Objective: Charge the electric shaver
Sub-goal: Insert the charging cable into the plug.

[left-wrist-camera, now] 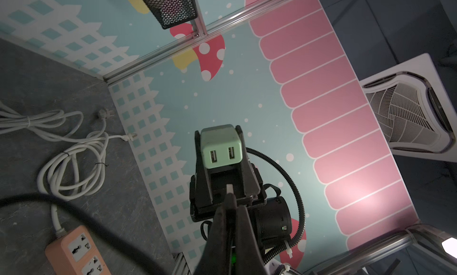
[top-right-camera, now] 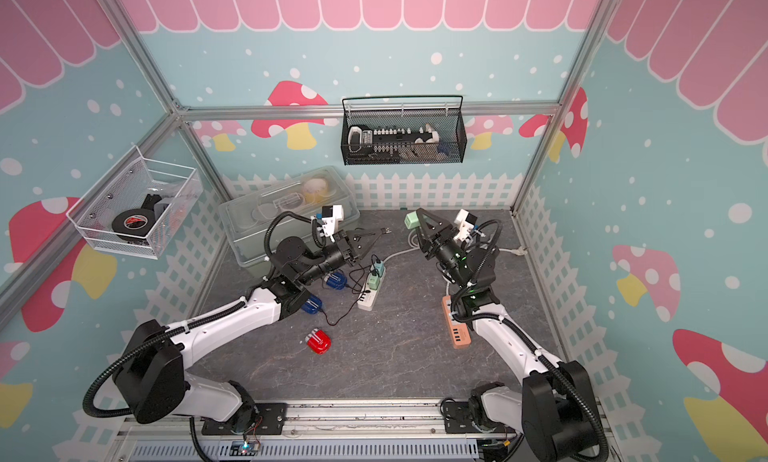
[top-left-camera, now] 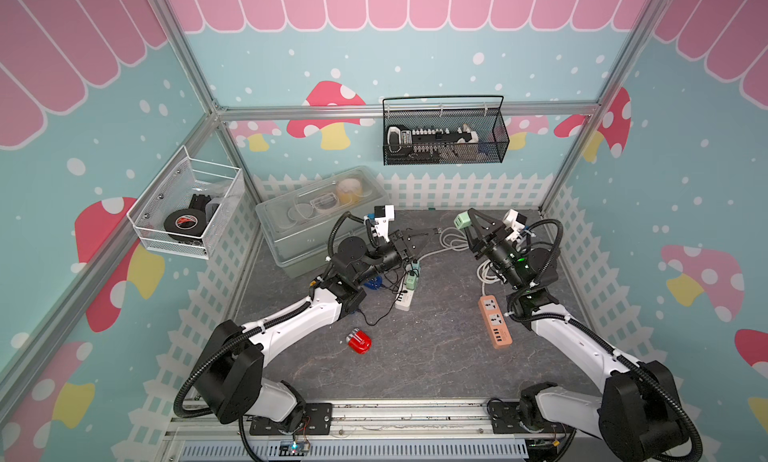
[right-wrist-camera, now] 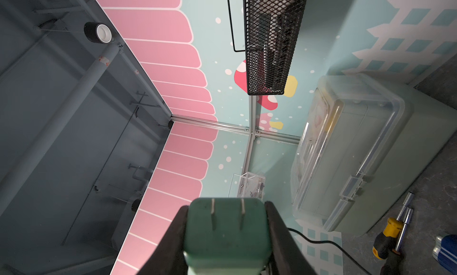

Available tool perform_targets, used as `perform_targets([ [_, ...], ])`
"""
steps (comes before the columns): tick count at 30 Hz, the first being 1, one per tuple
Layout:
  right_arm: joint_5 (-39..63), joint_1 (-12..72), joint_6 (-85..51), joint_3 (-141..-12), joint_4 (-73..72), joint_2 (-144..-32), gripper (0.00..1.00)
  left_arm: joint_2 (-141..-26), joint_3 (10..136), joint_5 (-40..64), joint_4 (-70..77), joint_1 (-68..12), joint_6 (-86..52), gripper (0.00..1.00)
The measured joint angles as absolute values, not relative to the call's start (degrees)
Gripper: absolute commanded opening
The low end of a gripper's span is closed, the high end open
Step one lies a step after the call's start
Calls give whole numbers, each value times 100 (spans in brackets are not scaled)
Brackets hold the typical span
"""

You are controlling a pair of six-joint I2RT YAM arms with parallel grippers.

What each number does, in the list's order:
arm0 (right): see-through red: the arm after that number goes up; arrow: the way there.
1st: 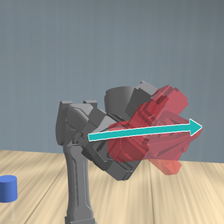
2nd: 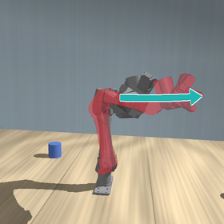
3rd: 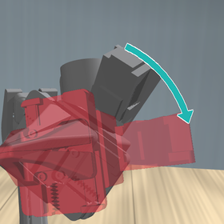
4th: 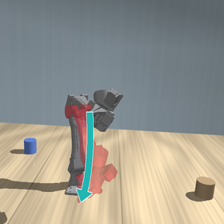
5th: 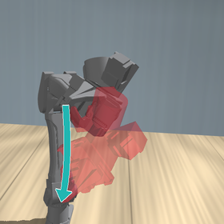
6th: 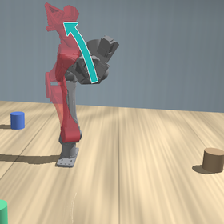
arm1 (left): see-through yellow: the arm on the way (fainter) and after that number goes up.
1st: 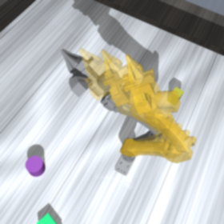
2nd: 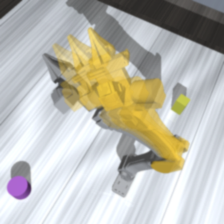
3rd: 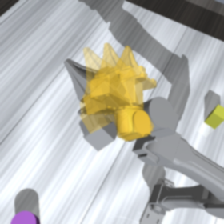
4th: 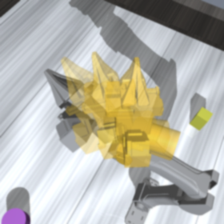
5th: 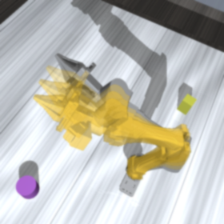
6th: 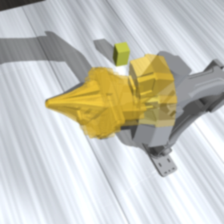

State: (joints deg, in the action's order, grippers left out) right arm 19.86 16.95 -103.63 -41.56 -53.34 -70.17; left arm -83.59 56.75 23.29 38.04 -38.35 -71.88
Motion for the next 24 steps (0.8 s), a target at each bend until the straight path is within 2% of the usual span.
perform_targets([
  [9,1820,1964,-10379,-4167,-5509,-7177,5,-8374,5892,1859,3428,-3951,-7365,0],
  [24,1688,2147,-10377,-4069,-5684,-7247,5,-8595,5907,1640,3409,-3953,-7491,0],
])
